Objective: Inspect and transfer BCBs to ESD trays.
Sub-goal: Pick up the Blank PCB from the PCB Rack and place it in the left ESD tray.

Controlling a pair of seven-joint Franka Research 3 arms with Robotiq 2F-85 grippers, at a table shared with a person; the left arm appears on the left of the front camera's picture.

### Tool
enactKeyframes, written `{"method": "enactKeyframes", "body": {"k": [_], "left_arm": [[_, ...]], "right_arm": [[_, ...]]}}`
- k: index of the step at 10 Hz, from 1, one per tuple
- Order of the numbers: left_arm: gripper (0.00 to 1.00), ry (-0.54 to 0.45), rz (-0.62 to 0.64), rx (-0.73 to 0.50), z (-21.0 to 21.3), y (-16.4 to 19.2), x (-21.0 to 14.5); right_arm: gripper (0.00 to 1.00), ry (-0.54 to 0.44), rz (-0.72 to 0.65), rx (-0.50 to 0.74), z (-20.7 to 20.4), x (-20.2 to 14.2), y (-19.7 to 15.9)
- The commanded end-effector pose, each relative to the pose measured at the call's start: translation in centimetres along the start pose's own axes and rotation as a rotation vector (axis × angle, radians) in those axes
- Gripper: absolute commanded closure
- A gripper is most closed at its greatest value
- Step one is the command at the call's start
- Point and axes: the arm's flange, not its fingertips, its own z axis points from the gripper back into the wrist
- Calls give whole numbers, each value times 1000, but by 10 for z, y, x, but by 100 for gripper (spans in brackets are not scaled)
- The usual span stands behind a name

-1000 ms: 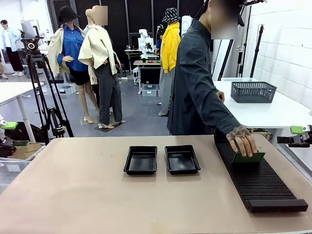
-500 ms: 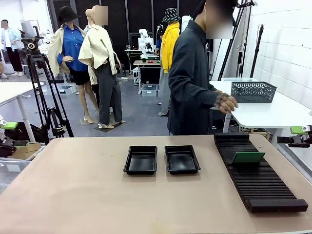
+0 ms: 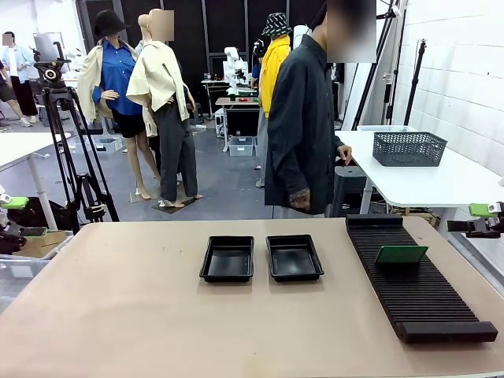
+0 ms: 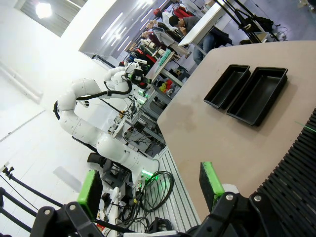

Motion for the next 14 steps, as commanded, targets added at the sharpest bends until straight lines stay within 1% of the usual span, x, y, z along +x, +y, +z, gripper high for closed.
{"method": "enactKeyframes", "body": {"k": [1, 9, 10, 12, 14], "left_arm": [[0, -1, 0, 8, 1, 0, -2], [0, -1, 0, 8, 1, 0, -2], [0, -1, 0, 8, 1, 0, -2], [0, -1, 0, 8, 1, 0, -2], [0, -1, 0, 8, 1, 0, -2]], "right_arm": [[0, -1, 3, 1, 0, 0, 0], [0, 0, 0, 0, 0, 0, 0], [0, 35, 19, -70, -6, 12, -9], [0, 117, 140, -106, -25, 37, -17], [0, 227, 249, -136, -46, 57, -22]]}}
